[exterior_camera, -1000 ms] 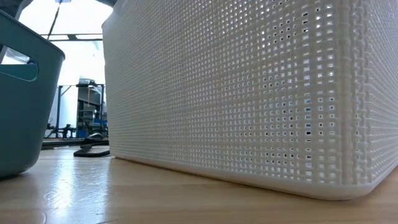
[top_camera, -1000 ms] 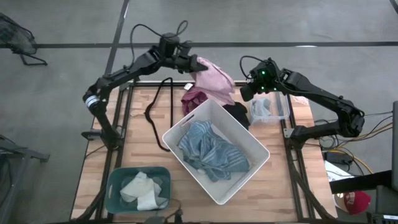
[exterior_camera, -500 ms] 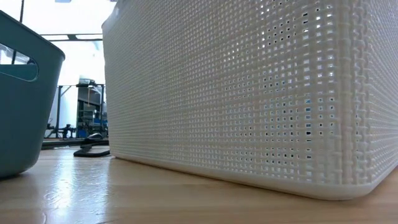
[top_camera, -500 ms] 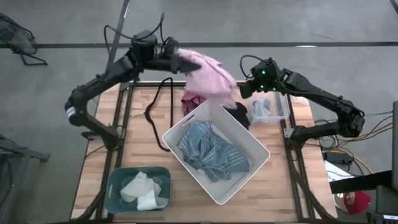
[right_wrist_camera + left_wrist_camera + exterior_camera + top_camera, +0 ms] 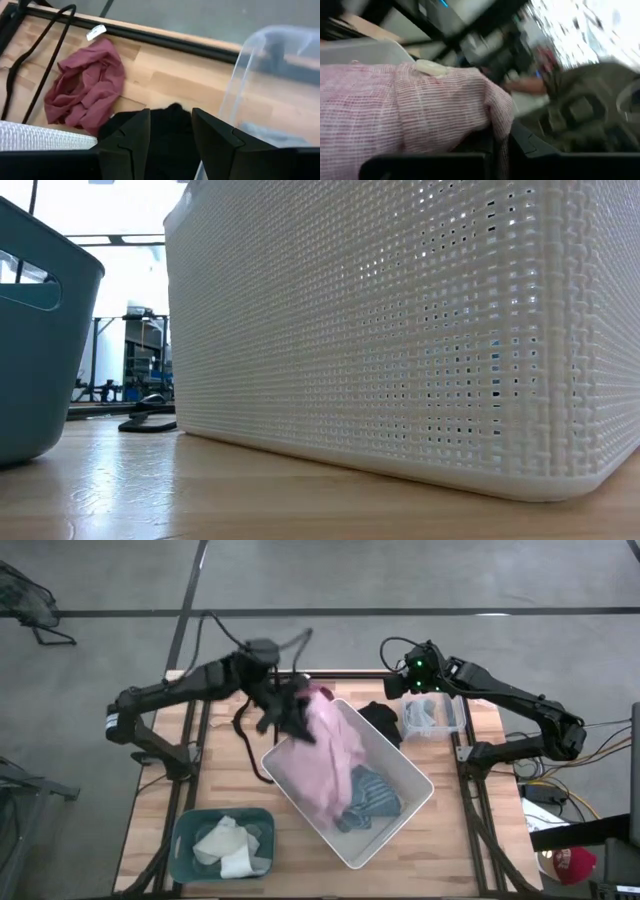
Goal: Pick & Place Cloths
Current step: Put the pink shirt into the white bin
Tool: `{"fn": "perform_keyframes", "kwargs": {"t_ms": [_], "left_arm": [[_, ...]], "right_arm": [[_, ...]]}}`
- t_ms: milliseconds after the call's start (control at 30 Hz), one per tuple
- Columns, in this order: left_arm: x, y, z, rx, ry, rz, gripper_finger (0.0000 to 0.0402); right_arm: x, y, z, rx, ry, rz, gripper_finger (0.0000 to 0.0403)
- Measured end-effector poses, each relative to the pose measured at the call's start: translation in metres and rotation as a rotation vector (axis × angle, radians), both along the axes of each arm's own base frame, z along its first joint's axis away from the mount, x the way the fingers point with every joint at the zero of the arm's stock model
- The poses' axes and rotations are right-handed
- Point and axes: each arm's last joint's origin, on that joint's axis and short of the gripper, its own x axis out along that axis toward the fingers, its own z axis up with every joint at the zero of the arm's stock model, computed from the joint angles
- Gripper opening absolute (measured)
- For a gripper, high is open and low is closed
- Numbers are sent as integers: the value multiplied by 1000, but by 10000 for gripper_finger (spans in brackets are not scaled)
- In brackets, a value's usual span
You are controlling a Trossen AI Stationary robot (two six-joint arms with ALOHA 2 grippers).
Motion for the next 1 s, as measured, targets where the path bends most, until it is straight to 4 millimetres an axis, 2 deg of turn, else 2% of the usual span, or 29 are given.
{"fn": "perform_keyframes", "kwargs": {"t_ms": [100, 200, 433, 533, 667, 733, 867, 1000], "left_arm": [[7, -6, -13, 16, 9, -51, 24], [20, -5, -25, 7, 38, -7, 21], [40, -10, -47, 44, 37, -37, 20], [42, -11, -74, 19, 170, -26, 36], [42, -9, -121, -121, 455, 38, 54], [41, -8, -137, -140, 517, 95, 62], [41, -7, -151, -178, 550, 166, 75], [44, -6, -148, -197, 529, 196, 81]], "right_arm": [[0, 2, -6, 38, -13, -21, 136], [1, 3, -9, 39, -5, -9, 125], [7, 5, 1, 42, -75, 22, 95], [9, 7, 7, 32, -92, 37, 82], [13, 10, 17, 11, -118, 62, 67], [14, 12, 20, -4, -118, 82, 63], [17, 12, 28, -31, -151, 93, 58], [19, 10, 34, -56, -190, 93, 59]]}}
